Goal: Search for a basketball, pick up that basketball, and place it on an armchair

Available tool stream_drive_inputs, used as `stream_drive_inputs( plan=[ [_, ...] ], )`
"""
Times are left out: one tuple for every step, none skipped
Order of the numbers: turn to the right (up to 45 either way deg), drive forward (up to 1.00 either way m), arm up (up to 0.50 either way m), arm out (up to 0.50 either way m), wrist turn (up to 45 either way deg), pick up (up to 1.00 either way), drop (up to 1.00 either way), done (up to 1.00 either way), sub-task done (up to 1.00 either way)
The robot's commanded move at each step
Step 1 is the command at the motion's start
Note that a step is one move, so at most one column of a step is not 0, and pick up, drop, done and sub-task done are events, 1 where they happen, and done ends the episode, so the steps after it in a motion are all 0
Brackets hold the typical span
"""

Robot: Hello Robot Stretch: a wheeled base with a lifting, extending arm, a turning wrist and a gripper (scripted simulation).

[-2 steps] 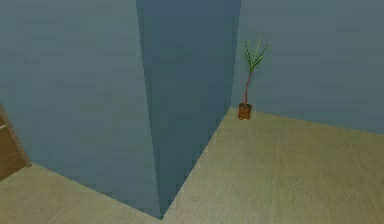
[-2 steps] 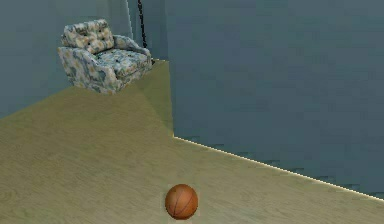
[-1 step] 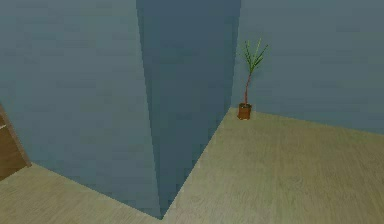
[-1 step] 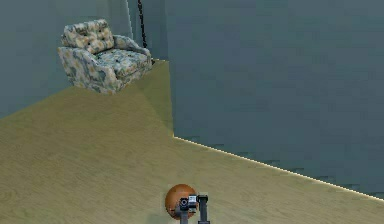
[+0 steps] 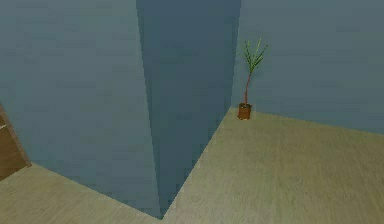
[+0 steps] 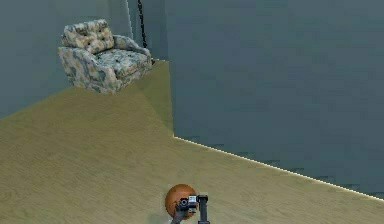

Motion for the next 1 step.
stream_drive_inputs(
  plan=[
    [0.0, 0.0, 0.0, 0.0, 45.0, 0.0, 0.0, 0.0, 0.0]
  ],
)
